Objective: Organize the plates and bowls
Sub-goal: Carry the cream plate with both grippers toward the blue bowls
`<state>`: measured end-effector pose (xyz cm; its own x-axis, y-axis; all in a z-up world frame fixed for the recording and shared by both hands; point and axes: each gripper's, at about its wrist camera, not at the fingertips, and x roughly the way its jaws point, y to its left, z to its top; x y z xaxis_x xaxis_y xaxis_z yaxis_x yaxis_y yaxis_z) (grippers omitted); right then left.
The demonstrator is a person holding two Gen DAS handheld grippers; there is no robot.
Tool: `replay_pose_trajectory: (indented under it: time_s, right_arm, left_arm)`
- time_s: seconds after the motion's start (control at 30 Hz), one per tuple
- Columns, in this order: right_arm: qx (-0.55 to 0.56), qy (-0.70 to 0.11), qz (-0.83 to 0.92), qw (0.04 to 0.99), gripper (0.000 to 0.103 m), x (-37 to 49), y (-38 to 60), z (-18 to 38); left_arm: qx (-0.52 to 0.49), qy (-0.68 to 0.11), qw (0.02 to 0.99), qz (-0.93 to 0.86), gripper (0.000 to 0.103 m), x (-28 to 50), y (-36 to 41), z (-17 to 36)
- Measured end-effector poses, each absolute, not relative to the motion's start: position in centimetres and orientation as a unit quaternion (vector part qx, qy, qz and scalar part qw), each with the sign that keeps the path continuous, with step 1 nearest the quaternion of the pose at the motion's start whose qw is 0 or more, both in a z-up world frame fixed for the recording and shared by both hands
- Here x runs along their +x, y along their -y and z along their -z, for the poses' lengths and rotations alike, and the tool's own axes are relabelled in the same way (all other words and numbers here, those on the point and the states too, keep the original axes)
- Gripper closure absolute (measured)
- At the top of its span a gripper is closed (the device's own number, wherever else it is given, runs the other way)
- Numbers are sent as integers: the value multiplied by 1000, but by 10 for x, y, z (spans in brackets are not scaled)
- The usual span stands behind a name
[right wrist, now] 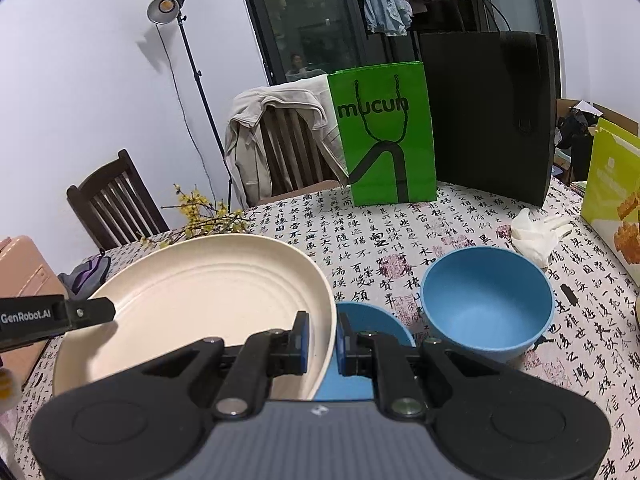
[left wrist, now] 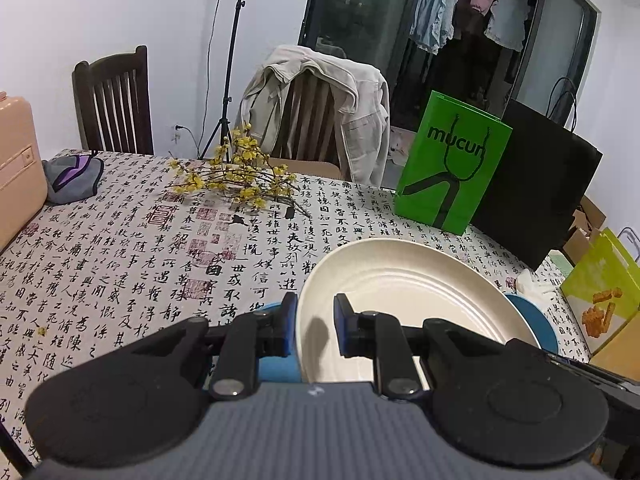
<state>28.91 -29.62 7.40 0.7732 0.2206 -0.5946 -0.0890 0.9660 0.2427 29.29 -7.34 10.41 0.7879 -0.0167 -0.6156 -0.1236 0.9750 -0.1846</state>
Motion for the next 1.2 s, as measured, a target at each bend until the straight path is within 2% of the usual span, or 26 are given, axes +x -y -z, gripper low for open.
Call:
replay_pose_trajectory:
  time_s: [1.2]
  right_arm:
    - [108, -319, -97, 937, 90, 203, 275, -63]
  left_arm:
    - [-111, -308, 944, -45, 84, 206, 52, -97]
